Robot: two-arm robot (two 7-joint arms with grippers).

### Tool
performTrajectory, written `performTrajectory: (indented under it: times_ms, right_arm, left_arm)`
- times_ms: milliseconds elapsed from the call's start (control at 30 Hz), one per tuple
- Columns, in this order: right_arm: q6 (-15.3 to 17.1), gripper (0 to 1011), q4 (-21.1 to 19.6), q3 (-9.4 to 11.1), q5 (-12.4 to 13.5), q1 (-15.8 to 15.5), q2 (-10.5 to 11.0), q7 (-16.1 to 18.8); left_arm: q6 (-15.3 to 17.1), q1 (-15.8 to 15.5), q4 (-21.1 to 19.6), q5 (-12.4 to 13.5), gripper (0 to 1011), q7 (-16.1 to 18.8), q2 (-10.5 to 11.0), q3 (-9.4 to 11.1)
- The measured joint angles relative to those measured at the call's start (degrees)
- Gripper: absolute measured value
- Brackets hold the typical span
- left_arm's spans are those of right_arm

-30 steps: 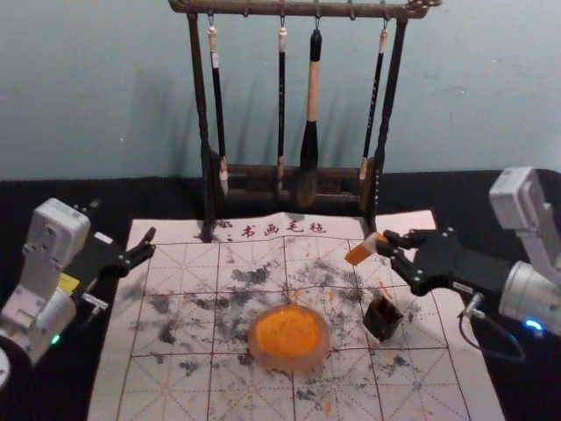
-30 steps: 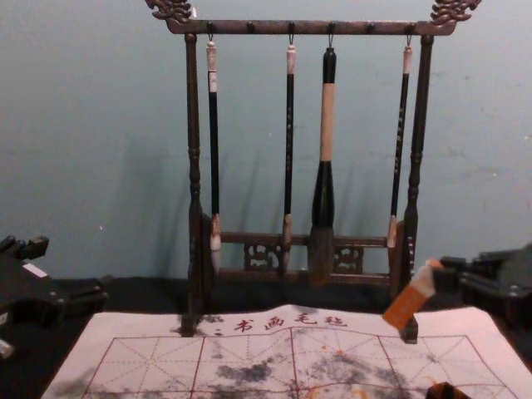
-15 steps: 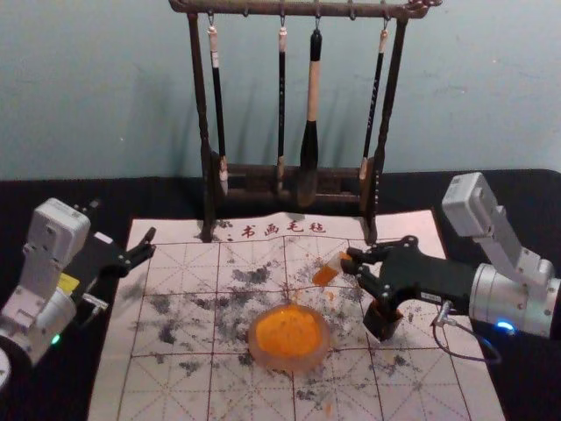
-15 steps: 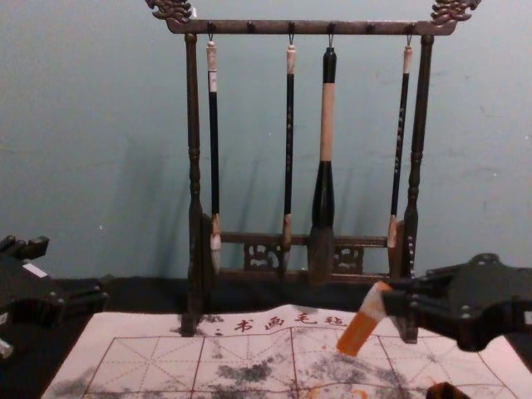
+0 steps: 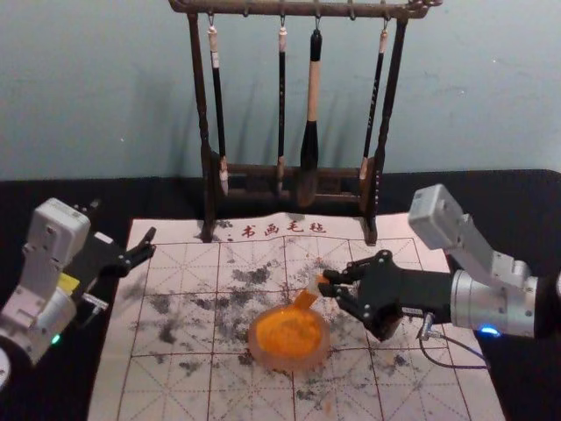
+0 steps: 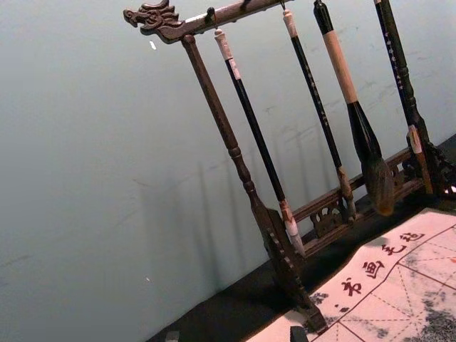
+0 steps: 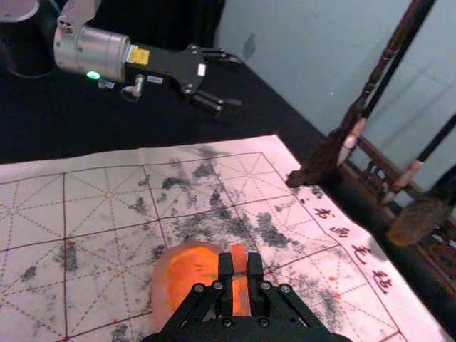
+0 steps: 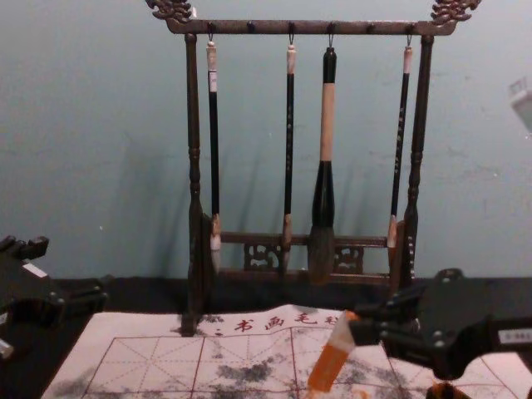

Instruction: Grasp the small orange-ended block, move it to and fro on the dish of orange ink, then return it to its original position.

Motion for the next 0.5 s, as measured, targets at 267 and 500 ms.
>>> performTrajectory:
  times_ms: [267,500]
  right_arm:
    - [0.77,97,0.47,-2.28,-0.82,1.10,0.05,0.72]
    - [0.98,97,0.71,-3.81,-1.38,1.61,0.06,1.25]
  left_arm:
    - [0.00,0.00,0.00,0.00,1001,0.00,0.00,0.00]
    - [0.00,0.00,0.00,0.00,1001,0.00,0.00,0.00]
